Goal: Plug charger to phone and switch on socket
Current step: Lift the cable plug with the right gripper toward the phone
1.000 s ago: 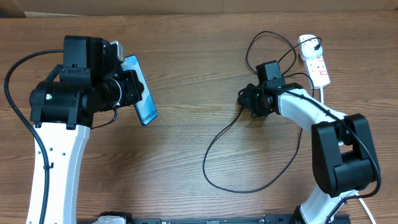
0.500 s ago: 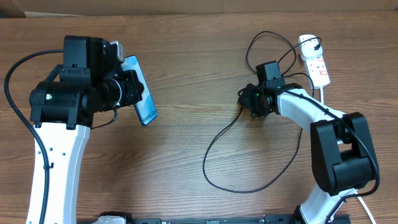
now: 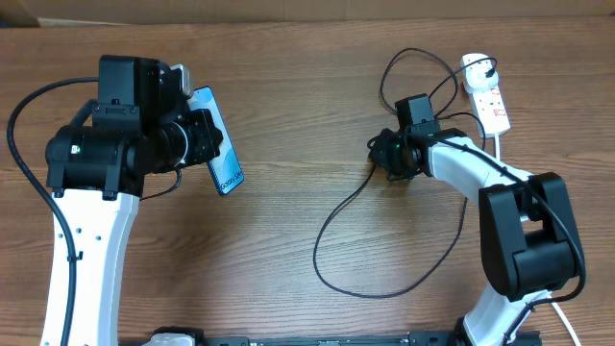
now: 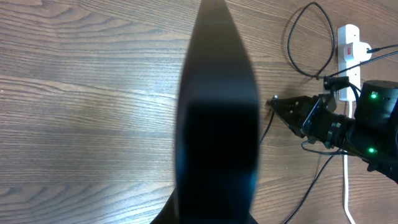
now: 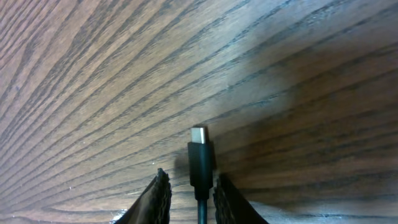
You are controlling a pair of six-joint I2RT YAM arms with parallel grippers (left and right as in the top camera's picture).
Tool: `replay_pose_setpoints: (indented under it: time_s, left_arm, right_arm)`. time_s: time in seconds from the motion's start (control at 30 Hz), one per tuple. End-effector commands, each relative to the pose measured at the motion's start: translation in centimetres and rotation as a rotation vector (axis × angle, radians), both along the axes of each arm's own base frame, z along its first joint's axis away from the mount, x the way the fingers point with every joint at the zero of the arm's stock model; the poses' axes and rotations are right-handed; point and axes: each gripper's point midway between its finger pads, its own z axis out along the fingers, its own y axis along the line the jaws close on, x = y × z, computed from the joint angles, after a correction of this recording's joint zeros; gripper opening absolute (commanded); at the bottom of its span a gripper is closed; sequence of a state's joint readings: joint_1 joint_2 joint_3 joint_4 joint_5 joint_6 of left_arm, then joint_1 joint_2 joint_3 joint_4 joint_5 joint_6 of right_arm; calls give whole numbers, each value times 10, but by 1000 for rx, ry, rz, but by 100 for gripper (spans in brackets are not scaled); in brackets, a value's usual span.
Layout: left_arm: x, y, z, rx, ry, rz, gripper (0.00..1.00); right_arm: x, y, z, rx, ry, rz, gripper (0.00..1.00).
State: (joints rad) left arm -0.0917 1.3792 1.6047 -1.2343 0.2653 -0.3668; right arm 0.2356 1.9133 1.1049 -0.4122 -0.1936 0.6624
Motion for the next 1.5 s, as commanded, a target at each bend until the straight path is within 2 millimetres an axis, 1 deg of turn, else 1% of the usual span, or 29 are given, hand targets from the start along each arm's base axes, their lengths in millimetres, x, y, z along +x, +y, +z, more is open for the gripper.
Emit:
replay_pose_setpoints:
  time_s: [0.0,0.4,0.47,0.57,0.93,1.13,1.2,1.3,1.47]
  left_arm:
    - [-1,-5,4,-25,-8,-9,4]
    - [-2,-5,3,-25,-4,-9,4]
    - [-2,-5,3,-25,-4,-9,4]
    - [-2,-5,3,-25,-4,-9,4]
    - [-2,-5,3,-24,-4,-9,4]
    - [-1,-5,3,-25,-5,-8,4]
    - [-1,-5,3,-25,-5,-8,4]
    - [-1,-5,3,-25,-5,-9,4]
    - [-1,-5,3,-28,-4,-4,5]
  right_arm:
    - [-3,-6,-14,-27,31,-15,20]
    - [-4,-6,-14,-23,35,-13,17]
    - [-5,-5,-14,-20,36,-12,15]
    - [-5,-5,-14,-20,36,-12,14]
    - [-5,-6,-13,1,44,-14,4]
    - [-5,-8,-13,27,53,-16,4]
    - [-6,-6,-11,49,56,-4,4]
    - [-8,-1,-7,94,62,17,4]
    - [-11,15,15,219,31,124,4]
